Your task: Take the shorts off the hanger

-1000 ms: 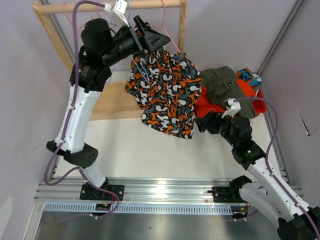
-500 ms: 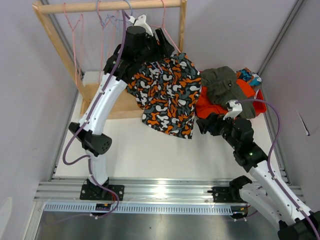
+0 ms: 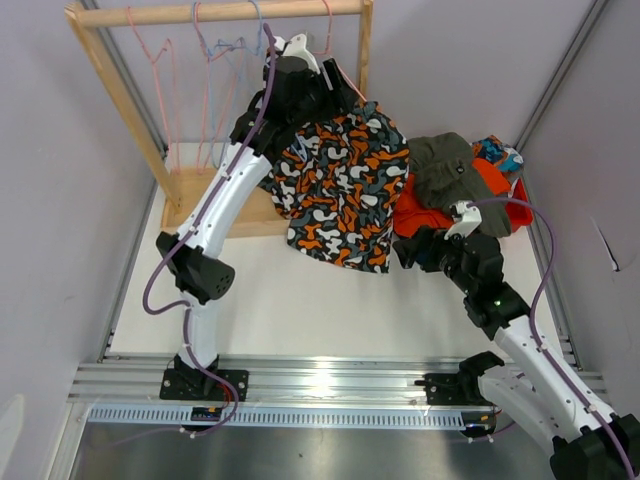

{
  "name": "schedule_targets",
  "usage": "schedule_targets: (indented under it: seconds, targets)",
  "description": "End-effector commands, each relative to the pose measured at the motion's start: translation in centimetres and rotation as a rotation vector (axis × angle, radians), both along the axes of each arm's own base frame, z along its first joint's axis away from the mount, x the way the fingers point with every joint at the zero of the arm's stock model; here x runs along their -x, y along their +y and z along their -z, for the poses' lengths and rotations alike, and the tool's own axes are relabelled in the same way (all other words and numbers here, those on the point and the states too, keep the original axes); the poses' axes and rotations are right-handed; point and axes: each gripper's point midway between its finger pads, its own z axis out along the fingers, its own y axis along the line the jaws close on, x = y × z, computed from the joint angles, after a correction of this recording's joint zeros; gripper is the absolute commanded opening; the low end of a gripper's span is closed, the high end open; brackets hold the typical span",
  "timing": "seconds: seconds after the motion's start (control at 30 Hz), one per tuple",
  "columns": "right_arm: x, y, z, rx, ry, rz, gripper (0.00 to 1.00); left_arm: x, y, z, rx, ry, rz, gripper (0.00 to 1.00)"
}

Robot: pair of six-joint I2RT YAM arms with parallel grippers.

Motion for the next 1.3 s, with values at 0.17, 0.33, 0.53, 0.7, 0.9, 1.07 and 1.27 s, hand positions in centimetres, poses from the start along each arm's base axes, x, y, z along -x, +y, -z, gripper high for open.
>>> schedule_targets:
  seconds: [0.17, 0.33, 0.53, 0.7, 0.9, 1.07, 1.27]
  targets:
    - [-0.7, 0.2, -0.8, -0.021, -0.040, -0.029, 0.99, 1.9, -1.6, -4.8, 0.126, -0.084, 0.072, 0.66]
    - [-0.8, 0.2, -0.9, -0.035, -0.040, -0.037, 1.00, 4.0, 0.2, -6.2, 0.113, -0.100, 0.034, 0.64]
    - [-0.8, 0.2, -0.9, -0.039, -0.036, -0.039, 0.99, 4.6, 0.5, -7.4, 0.138, -0.113, 0.038, 0.63]
    - [-0.7, 0.2, -0.9, -0.040, -0.038, -0.041, 0.99, 5.2, 0.3, -8.0, 0.164, -0.116, 0.056, 0.61]
    - [-0.7, 0.2, -1.1, -0.043, -0.043, -0.040, 0.99, 4.6, -0.2, -8.7, 0.188, -0.149, 0.059, 0.63]
    - [-0.6, 0.1, -1.0, -0.041, -0.039, -0.039, 0.99, 2.8, -1.4, -8.4, 0.215, -0.153, 0.056, 0.63]
    - [-0.6, 0.0, -1.1, -0.040, -0.044, -0.032, 1.00, 0.8, -3.6, -7.2, 0.265, -0.142, 0.083, 0.59]
